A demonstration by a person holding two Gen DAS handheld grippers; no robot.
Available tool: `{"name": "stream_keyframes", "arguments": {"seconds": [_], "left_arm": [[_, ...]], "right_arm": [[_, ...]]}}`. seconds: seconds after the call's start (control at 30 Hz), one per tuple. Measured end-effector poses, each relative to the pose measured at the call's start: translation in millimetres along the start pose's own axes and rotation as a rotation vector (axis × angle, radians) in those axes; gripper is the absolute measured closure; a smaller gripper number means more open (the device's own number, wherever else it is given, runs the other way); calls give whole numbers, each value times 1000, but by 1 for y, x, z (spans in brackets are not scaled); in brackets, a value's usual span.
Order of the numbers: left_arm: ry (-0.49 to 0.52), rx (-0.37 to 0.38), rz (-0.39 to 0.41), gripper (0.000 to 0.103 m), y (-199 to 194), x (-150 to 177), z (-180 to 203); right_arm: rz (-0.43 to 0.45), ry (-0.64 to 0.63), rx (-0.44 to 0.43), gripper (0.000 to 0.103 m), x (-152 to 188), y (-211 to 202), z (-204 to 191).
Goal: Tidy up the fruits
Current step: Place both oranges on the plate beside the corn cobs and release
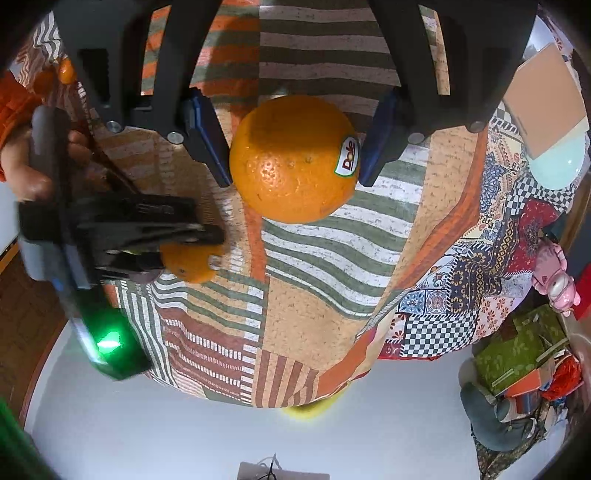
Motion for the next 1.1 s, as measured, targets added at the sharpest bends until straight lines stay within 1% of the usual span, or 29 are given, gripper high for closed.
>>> {"name": "stream_keyframes", "arguments": {"seconds": [0.07, 0.13, 0.27, 0.33, 0.4, 0.57, 0.7, 0.87, 0.97, 1.1], "left_arm": [[6, 1, 3, 35, -3, -2, 6], [10, 7, 7, 35, -6, -4, 11], [26, 29, 27, 35, -15, -13, 31], [40, 39, 34, 35, -19, -19, 43], [58, 47, 43, 35, -21, -25, 56], [92, 66, 64, 35, -26, -43, 92], [114, 77, 60, 35, -19, -54, 120], [144, 73, 26, 35, 4, -60, 146], [151, 49, 4, 35, 23, -63, 151], [146, 36, -34, 35, 46, -64, 150]], "right_arm": [[27, 20, -20, 40, 9, -21, 14], [59, 35, -21, 40, 15, -39, 24], [119, 89, -46, 40, 29, -86, 55], [152, 97, -30, 40, 35, -102, 66], [199, 95, 17, 40, 45, -126, 85], [260, 107, 85, 40, 48, -153, 121], [284, 124, 109, 40, 58, -163, 146], [277, 157, 97, 40, 68, -154, 168], [260, 167, 91, 40, 72, -141, 178], [234, 174, 84, 40, 74, -120, 185]]}}
Point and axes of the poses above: each gripper's, at about its wrist camera, not at the fingertips, and y roughly the way its jaws point, z to its right, x to its underside, the point moved 1 cm from there along y, roughly the way its jaws point, and after that the axes turned 10 degrees about y, right-handed, at the moved point
